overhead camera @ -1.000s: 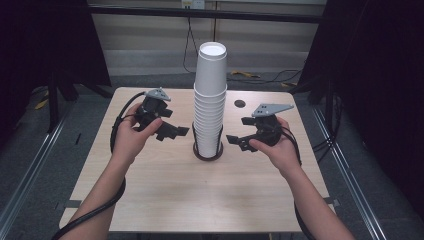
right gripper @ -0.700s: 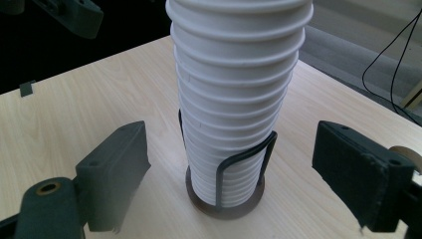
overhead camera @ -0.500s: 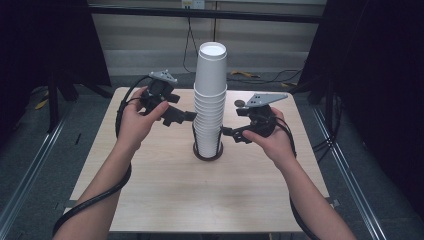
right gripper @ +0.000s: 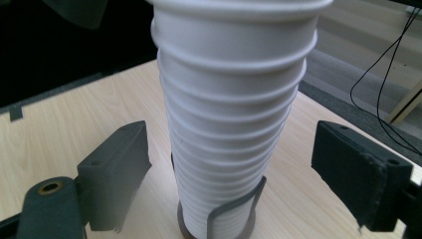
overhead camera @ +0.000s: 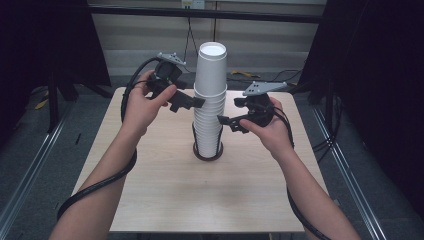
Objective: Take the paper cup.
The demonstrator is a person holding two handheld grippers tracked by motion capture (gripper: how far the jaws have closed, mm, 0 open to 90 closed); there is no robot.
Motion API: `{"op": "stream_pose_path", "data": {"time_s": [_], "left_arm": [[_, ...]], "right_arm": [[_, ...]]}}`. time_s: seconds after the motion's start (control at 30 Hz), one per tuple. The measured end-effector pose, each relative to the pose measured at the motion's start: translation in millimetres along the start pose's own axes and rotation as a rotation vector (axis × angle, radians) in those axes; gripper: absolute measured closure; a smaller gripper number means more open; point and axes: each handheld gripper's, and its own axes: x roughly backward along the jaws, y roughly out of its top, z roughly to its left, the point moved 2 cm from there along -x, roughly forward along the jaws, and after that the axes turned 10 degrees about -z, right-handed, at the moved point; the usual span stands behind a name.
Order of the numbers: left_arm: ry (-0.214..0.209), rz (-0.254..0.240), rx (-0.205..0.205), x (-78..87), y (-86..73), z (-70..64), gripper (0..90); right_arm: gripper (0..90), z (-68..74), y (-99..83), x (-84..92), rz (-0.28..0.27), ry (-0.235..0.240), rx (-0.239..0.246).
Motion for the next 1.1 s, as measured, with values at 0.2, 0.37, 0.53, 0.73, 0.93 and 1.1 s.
{"op": "stream_pose_path", "data": {"time_s": [0.2,0.37,0.53,0.73,0.93,1.1], "left_arm": [[-0.02,0.001,0.0,-3.9,8.6,-0.4,9.8],[-0.019,0.002,0.004,-8.4,13.5,0.9,9.9],[-0.019,-0.012,0.005,-13.0,15.9,4.1,9.9],[-0.035,-0.022,0.007,-19.6,19.5,4.0,9.7],[-0.03,-0.029,-0.012,-29.2,22.4,2.0,7.5],[-0.028,-0.039,-0.016,-38.3,22.1,1.5,4.2]], "right_arm": [[14.7,-0.5,9.5,-0.5,-0.026,0.007,-0.013],[14.7,0.7,16.2,-3.3,-0.041,0.012,-0.003],[14.7,2.1,21.1,-7.7,-0.042,0.004,0.002],[15.3,4.7,25.0,-14.8,-0.058,0.009,-0.003],[16.4,3.3,24.2,-18.5,-0.077,-0.006,-0.006],[18.0,1.6,22.2,-19.0,-0.087,-0.008,-0.011]]}}
